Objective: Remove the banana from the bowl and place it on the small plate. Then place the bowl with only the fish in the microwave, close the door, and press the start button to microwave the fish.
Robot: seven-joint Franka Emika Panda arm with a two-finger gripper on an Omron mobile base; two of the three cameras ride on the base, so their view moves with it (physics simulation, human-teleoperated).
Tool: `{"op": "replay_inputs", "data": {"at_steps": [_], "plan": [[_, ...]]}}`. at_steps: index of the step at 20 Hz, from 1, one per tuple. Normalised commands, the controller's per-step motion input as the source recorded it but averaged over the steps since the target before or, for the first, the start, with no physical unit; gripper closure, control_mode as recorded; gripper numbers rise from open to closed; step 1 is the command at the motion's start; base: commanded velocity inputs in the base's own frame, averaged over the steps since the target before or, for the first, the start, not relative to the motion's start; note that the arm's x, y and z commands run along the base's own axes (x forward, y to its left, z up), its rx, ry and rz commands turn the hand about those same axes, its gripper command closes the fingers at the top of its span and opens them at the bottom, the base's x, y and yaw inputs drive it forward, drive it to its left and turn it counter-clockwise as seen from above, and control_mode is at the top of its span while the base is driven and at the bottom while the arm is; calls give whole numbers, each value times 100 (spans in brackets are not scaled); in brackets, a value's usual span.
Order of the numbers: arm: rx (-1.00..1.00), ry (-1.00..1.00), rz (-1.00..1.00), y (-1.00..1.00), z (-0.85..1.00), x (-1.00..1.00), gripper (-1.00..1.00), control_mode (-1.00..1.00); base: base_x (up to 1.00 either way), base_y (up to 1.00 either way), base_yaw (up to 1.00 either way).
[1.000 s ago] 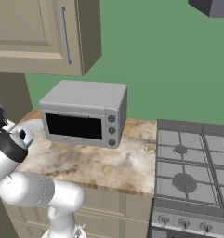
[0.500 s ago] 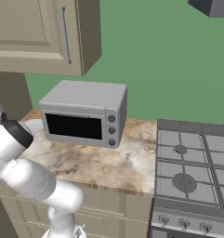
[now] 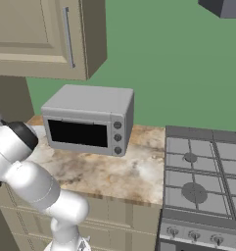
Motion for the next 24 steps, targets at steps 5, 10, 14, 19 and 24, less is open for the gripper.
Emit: {"op": "replay_inputs", "data": {"at_steps": [5, 10, 14, 19, 24], "plan": [[0, -21, 0, 0, 25, -1, 100, -100, 0, 0, 0], [0, -28, 0, -7, 48, -1, 100, -100, 0, 0, 0], [0, -17, -8, -2, 29, 23, 100, -100, 0, 0, 0], [0, -1, -8, -7, 7, 73, 100, -100, 0, 0, 0], [0, 1, -4, 0, 24, 64, 100, -100, 0, 0, 0]]}}
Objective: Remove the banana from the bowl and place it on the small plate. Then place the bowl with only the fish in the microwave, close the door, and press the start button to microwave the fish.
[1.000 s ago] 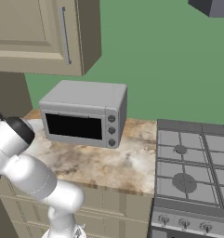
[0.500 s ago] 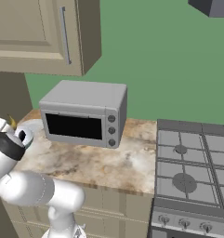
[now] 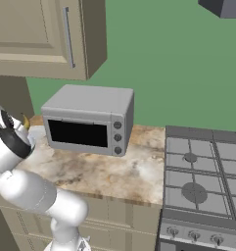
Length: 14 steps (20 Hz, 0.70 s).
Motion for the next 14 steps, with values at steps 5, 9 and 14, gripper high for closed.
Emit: {"op": "replay_inputs", "data": {"at_steps": [5, 9, 14], "plan": [[0, 4, -3, 4, 21, 49, 100, -100, 0, 0, 0], [0, 7, -1, 9, -7, 48, 100, -100, 0, 0, 0], [0, 7, -1, 19, -18, 42, 100, -100, 0, 0, 0]]}}
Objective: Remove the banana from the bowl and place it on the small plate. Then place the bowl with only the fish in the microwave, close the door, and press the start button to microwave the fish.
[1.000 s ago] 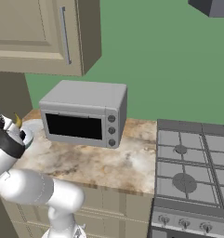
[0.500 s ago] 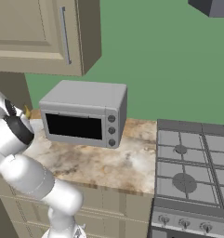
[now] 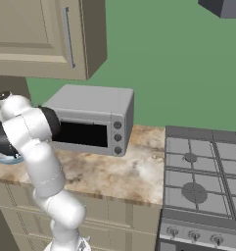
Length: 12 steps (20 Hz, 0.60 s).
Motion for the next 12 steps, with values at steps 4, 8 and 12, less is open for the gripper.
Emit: {"op": "replay_inputs", "data": {"at_steps": [4, 8, 12], "plan": [[-1, 1, -13, 22, -1, 9, 100, -100, 0, 0, 0], [-2, -1, -28, 15, 0, -3, 100, -100, 0, 0, 0], [0, 0, -26, 2, -2, 13, 100, -100, 0, 0, 0]]}}
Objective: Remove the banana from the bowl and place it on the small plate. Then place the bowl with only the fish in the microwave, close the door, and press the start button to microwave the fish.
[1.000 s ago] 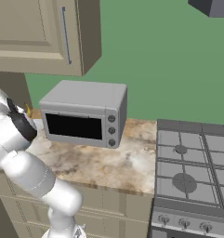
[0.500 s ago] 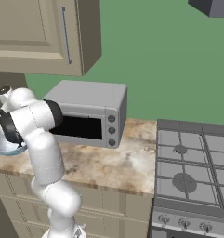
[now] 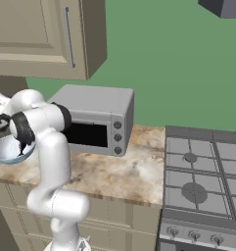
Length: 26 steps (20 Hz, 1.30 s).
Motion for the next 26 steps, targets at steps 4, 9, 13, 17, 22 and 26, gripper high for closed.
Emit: {"op": "replay_inputs", "data": {"at_steps": [4, 9, 13, 17, 22, 26], "plan": [[0, 1, -18, 0, -11, 25, 100, -100, 0, 0, 0], [0, 7, -4, 5, -22, 33, 100, -100, 0, 0, 0], [0, 4, 0, 0, -16, 48, 100, -100, 0, 0, 0], [1, 6, 0, 0, -25, 43, 100, -100, 0, 0, 0], [3, 4, 0, 0, -36, 20, 100, -100, 0, 0, 0], [5, 0, 0, 0, -29, 31, 100, -100, 0, 0, 0]]}}
